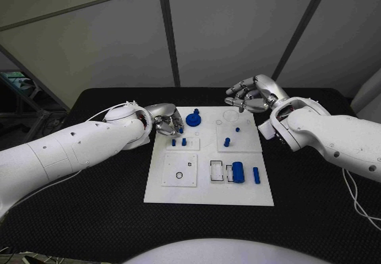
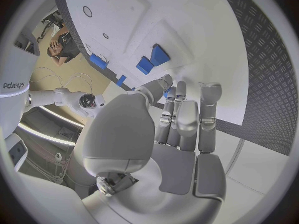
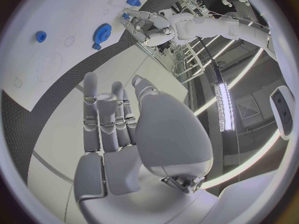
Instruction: Assemble the parts on the task board
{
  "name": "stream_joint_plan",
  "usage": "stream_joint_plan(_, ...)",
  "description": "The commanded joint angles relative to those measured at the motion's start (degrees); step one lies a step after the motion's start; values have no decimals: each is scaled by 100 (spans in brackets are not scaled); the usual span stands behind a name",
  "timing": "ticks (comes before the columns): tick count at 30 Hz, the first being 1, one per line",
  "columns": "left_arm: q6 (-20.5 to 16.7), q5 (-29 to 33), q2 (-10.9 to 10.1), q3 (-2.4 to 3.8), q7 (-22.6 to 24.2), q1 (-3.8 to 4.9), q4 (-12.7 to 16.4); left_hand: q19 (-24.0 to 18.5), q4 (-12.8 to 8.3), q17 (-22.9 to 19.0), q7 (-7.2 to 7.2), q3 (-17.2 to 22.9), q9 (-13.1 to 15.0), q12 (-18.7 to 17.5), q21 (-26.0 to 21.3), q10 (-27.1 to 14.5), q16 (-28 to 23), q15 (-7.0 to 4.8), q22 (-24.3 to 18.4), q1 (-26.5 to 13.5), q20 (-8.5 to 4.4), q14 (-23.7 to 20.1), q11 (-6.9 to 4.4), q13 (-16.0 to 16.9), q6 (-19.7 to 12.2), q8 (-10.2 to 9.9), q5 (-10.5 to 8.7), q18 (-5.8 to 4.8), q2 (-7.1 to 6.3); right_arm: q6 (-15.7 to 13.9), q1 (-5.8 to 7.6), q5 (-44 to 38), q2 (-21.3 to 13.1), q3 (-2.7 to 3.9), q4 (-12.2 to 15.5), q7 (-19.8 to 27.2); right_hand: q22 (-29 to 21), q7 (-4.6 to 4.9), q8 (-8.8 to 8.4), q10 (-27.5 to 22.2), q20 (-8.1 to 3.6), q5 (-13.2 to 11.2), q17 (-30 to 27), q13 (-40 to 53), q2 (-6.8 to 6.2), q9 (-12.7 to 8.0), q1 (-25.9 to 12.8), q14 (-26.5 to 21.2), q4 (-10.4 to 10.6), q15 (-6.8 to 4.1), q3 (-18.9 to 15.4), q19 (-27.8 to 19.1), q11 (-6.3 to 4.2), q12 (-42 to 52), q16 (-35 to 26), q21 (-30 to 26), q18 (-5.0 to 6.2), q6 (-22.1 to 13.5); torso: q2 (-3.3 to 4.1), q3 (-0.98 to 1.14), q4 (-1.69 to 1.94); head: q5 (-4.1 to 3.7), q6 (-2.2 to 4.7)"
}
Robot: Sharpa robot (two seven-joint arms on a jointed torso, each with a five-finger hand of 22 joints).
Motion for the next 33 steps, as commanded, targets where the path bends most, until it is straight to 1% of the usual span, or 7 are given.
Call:
stream_joint_plan(1,27,4,-10,2,-30,6,2,-15,2,-13,9,-47,2,-46,-41,11,32,33,-4,-22,37,-12,37,-7,-89,-66,-14,-81,-54,27,8,-32,-5,3,8,7,-12,-12,17,-28,5,21,-21,-46,-53,-9,3,-34,2,-14,35,55,3,-62,-30,-35,71,-40,0,0,2,1,4)
stream_joint_plan(9,-30,4,-59,2,-39,6,-1,-24,9,-58,12,-75,2,-90,-71,26,20,30,-12,-25,38,-31,30,-7,-187,-166,-14,-75,-74,129,8,-127,-11,3,-29,-61,-64,42,20,-156,42,9,-448,-708,-101,-15,-2,-149,63,37,163,83,76,-792,-483,-139,67,-103,1,0,5,-3,8)
stream_joint_plan(13,-140,45,-135,4,15,5,31,-35,13,-90,12,-68,6,-101,-95,31,6,29,-27,-13,37,-42,31,-6,-197,-182,-9,-69,-55,425,8,-608,-29,3,-61,-225,-10,46,33,-126,7,-225,102,-1155,-26,-12,256,228,-91,10,424,269,107,-1325,18,-31,81,-6,-4,-5,0,-8,17)
stream_joint_plan(18,-510,342,-344,60,260,5,157,-633,-58,-1475,41,70,89,-235,-898,-119,-829,68,-620,115,53,-659,107,-26,309,40,2,82,-7,1009,9,-1774,-95,3,-121,-522,1194,3,20,104,-48,-447,1141,-1682,-75,-12,468,688,-322,-22,833,1027,64,-2036,953,1003,-111,303,-5,-7,7,-86,71)
stream_joint_plan(24,-938,1854,-758,134,691,27,386,-810,-57,-1503,17,71,60,-241,-1133,-28,-884,66,-723,35,56,-677,78,-12,384,46,-19,87,-70,1488,8,-3519,-164,2,-83,-910,2135,-125,-148,570,-91,-594,1791,-2086,-226,-43,355,826,-487,-65,1125,1406,-13,-2604,1534,1766,-261,620,-11,4,-11,-241,141)
stream_joint_plan(29,-1114,3904,-1056,152,1026,36,619,-951,-88,-2176,43,37,40,-305,-1396,-56,-1319,83,-862,77,69,-1031,110,-21,432,36,-7,83,-29,1538,1,-4483,-165,-24,-53,-1154,2321,-124,-290,582,-83,-606,1914,-2222,-307,-63,270,838,-543,-49,1208,1449,10,-2811,1651,1919,-290,637,-5,-9,19,-385,192)
stream_joint_plan(33,-1226,5054,-1184,155,1234,37,796,-994,-89,-2395,63,32,36,-322,-1469,-56,-1470,101,-896,58,82,-1168,122,-22,468,39,-7,78,-18,1455,-49,-4918,-127,-46,-50,-1276,2386,-100,-401,496,-56,-599,1968,-2316,-386,-74,197,840,-561,-20,1244,1454,51,-2960,1706,1975,-299,587,-13,-8,19,-425,210)
